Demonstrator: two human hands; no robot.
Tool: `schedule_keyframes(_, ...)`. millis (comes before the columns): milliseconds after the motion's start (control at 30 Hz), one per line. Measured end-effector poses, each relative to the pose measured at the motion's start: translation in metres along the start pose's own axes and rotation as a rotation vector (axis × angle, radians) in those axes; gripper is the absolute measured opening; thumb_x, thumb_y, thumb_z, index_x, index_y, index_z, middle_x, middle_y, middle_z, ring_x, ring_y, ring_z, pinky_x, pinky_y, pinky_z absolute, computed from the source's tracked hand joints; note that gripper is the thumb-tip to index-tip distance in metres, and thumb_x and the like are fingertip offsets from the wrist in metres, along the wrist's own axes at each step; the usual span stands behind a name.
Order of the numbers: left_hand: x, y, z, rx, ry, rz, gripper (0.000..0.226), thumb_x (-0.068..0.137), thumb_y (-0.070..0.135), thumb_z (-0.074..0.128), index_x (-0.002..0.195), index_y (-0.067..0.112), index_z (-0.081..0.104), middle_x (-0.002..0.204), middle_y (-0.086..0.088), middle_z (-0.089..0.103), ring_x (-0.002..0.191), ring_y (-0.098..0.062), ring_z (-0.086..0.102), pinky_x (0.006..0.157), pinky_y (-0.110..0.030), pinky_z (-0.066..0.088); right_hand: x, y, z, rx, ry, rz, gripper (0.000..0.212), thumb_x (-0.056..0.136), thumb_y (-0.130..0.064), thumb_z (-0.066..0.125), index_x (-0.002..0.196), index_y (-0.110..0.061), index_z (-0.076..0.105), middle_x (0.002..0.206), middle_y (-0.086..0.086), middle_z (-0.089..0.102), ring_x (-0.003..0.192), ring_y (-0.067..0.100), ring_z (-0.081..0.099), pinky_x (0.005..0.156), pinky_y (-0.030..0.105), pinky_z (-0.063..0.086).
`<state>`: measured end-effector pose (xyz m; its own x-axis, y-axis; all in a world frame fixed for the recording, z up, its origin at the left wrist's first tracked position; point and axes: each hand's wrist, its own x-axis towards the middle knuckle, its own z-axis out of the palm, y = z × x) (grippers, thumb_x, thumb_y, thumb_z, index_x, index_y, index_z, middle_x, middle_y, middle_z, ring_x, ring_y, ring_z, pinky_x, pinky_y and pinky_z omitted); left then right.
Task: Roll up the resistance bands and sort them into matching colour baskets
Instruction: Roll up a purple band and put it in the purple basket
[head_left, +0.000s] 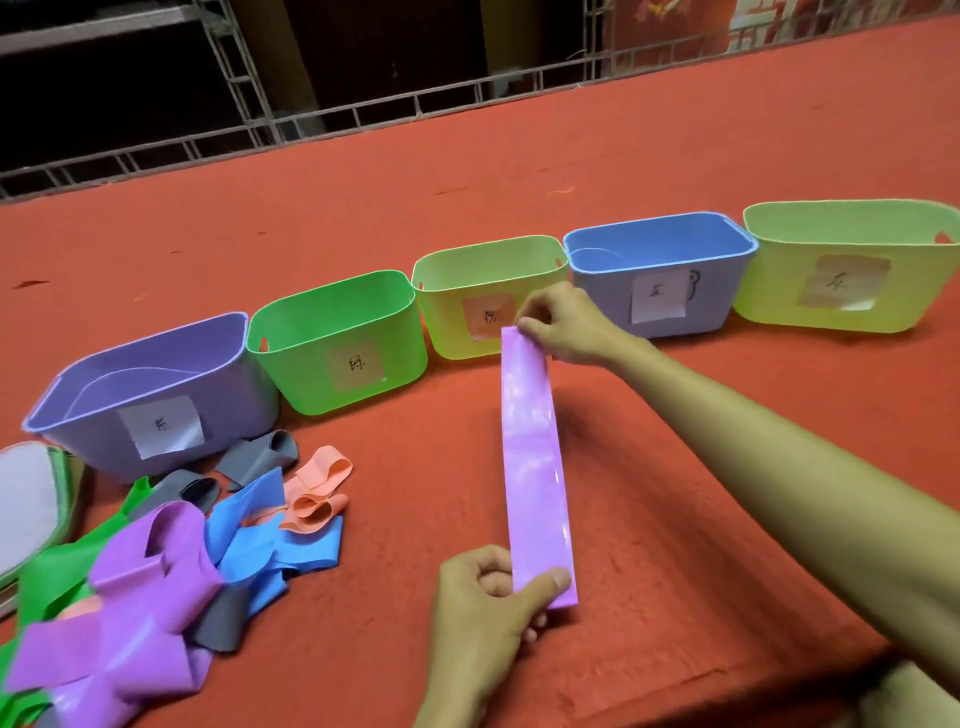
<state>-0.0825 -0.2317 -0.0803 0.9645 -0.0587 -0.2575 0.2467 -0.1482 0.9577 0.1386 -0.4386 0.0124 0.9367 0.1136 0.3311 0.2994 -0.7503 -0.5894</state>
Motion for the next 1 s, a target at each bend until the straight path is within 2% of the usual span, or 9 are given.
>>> schedule_keyframes(167,-0.004,0.008,0.004,0.192,0.086,0.031,0.035,0.072,0.025,0.093,0.085,0.009,0.066,0.055,-0.008,0.070,0.042,-0.016,0.058,0.047,-0.025,0.048,0.000,0.035,0.058,0.041,-0.088,0.077,0.012,0.092,-0.008,0.065,0.087,-0.008,0.075,0.081,0.002,0.070,0.076,0.016,0.061,0.072,0.025,0.041)
schedule_keyframes(300,-0.011,0.001,0.002,0.509,0.219,0.157,0.038,0.066,0.059,0.086,0.083,0.033,0.063,0.061,0.018,0.069,0.066,-0.008,0.067,0.074,-0.036,0.055,-0.003,0.051,0.078,0.055,-0.101,0.084,0.012,0.092,-0.009,0.064,0.087,-0.009,0.075,0.082,0.000,0.071,0.077,0.015,0.060,0.070,0.024,0.039)
schedule_keyframes(433,-0.022,-0.003,0.003,0.746,0.375,0.288,0.038,0.069,0.072,0.074,0.090,0.042,0.064,0.081,0.021,0.061,0.072,-0.002,0.063,0.061,-0.033,0.050,-0.005,0.062,0.085,0.110,-0.084,0.129,0.012,0.090,-0.015,0.068,0.081,-0.011,0.076,0.072,-0.004,0.073,0.059,-0.002,0.058,0.066,0.026,0.043)
schedule_keyframes(500,-0.023,-0.011,0.001,0.730,0.371,0.439,0.034,0.070,0.069,0.074,0.094,0.045,0.068,0.091,0.022,0.057,0.073,-0.003,0.063,0.054,-0.031,0.052,-0.006,0.068,0.085,0.168,-0.069,0.156,0.007,0.086,-0.016,0.073,0.081,-0.014,0.078,0.063,-0.014,0.069,0.054,-0.006,0.059,0.066,0.024,0.050)
schedule_keyframes(567,-0.017,-0.021,-0.003,0.736,0.302,0.603,0.032,0.073,0.065,0.073,0.095,0.042,0.074,0.094,0.022,0.058,0.080,-0.005,0.062,0.057,-0.027,0.054,-0.007,0.073,0.085,0.207,-0.049,0.166,0.005,0.082,-0.014,0.077,0.080,-0.017,0.079,0.060,-0.017,0.068,0.054,-0.006,0.059,0.065,0.021,0.052)
schedule_keyframes(667,-0.009,-0.036,-0.010,0.803,0.187,0.837,0.025,0.083,0.052,0.075,0.098,0.033,0.080,0.099,0.018,0.064,0.086,-0.009,0.060,0.066,-0.021,0.051,-0.007,0.076,0.088,0.214,-0.019,0.151,0.008,0.080,-0.010,0.079,0.080,-0.017,0.079,0.064,-0.015,0.069,0.053,-0.008,0.057,0.062,0.012,0.044)
schedule_keyframes(767,-0.002,-0.040,-0.011,0.768,0.184,0.963,0.013,0.088,0.038,0.077,0.094,0.028,0.083,0.095,0.014,0.067,0.083,-0.014,0.061,0.066,-0.024,0.051,-0.006,0.079,0.092,0.215,0.001,0.134,0.012,0.080,-0.008,0.080,0.080,-0.019,0.078,0.067,-0.017,0.068,0.055,-0.011,0.056,0.062,0.007,0.040)
schedule_keyframes(900,0.002,-0.041,-0.008,0.756,0.175,1.036,0.008,0.085,0.023,0.084,0.093,0.023,0.083,0.091,0.011,0.069,0.078,-0.018,0.061,0.059,-0.031,0.052,-0.004,0.086,0.096,0.282,0.037,0.152,0.007,0.082,-0.008,0.081,0.083,-0.014,0.080,0.073,-0.009,0.074,0.064,-0.003,0.060,0.067,0.024,0.054)
schedule_keyframes(1000,0.002,-0.041,-0.008,0.752,0.155,1.089,0.013,0.083,0.015,0.086,0.095,0.019,0.083,0.089,0.007,0.070,0.074,-0.020,0.059,0.054,-0.032,0.049,-0.004,0.088,0.096,0.312,0.041,0.161,0.007,0.083,-0.007,0.081,0.084,-0.013,0.081,0.076,-0.006,0.076,0.066,0.002,0.062,0.069,0.025,0.054)
